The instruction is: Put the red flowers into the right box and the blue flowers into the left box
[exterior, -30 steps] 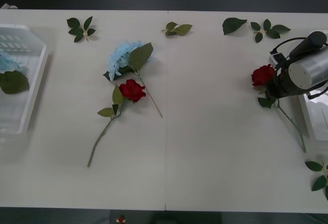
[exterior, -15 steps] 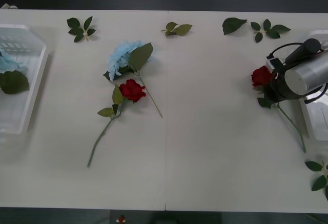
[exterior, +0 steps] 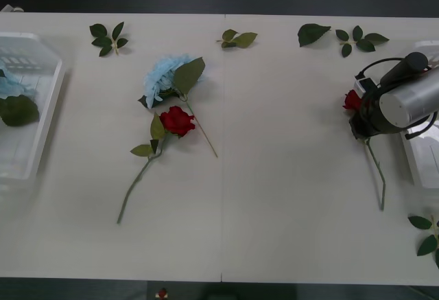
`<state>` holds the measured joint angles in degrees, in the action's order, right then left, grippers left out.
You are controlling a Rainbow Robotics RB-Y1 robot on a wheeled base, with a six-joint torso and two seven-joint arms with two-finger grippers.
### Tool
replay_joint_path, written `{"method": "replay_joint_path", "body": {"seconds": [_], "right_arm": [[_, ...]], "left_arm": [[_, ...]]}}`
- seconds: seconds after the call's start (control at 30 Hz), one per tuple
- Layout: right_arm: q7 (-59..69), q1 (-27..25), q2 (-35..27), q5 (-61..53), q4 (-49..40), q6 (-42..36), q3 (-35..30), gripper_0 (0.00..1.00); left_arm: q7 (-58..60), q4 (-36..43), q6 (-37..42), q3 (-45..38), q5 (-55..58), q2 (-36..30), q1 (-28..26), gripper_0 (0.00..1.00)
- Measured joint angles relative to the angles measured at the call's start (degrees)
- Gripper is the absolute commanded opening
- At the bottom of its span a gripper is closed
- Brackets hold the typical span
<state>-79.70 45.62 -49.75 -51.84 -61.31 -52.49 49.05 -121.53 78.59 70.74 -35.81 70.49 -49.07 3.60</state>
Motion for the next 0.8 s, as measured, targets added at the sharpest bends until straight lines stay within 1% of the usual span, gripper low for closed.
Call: {"method": "replay_joint_path", "body": {"seconds": [0.07,0.1,0.17,0.27,0.33,0.47,0.57,0.7,0.8], "right_arm": [[-0.14,0.29,-0.02,-2.59,0.00,-0.02,0.00,0.00],[-0.27,0.64,-0.06,-4.05,-0.02,-0.09,0.00,0.00],[-0.58,1.94,-0.66,-7.07,-0.58,-1.64,0.00,0.00],[-2.45,4.93,-3.48,-11.37,-3.31,-5.56,0.01,0.00],[-3.03,7.60,-6.38,-14.51,-5.33,-7.55,0.02,0.00],[-3.20,13.50,-12.25,-19.78,-6.36,-10.88,0.05,0.00],[-3.35,16.81,-16.24,-21.51,-6.14,-12.24,0.05,0.00],[-3.43,18.23,-20.49,-21.58,-4.89,-12.71,0.04,0.00],[-3.54,17.98,-22.56,-19.65,-2.87,-12.73,0.04,0.00]], "left_arm": [[-1.22,3.05,5.48,-2.07,1.84,0.00,-0.01,0.98],[-1.22,4.75,7.46,-2.72,2.68,0.00,-0.02,1.00],[-1.22,8.61,10.27,-3.39,4.23,0.00,-0.02,1.00],[-0.77,14.37,13.04,-2.92,4.64,0.00,0.03,1.00],[2.62,18.15,14.44,-1.49,4.38,-0.01,0.19,1.00],[16.38,25.03,15.00,5.09,0.92,-0.02,2.55,1.00],[18.61,28.18,14.48,12.87,-2.80,-0.01,5.99,1.00],[18.95,28.88,10.59,23.18,-8.27,1.94,10.07,1.00],[22.00,28.89,7.78,27.45,-14.47,7.21,11.41,1.00]]}}
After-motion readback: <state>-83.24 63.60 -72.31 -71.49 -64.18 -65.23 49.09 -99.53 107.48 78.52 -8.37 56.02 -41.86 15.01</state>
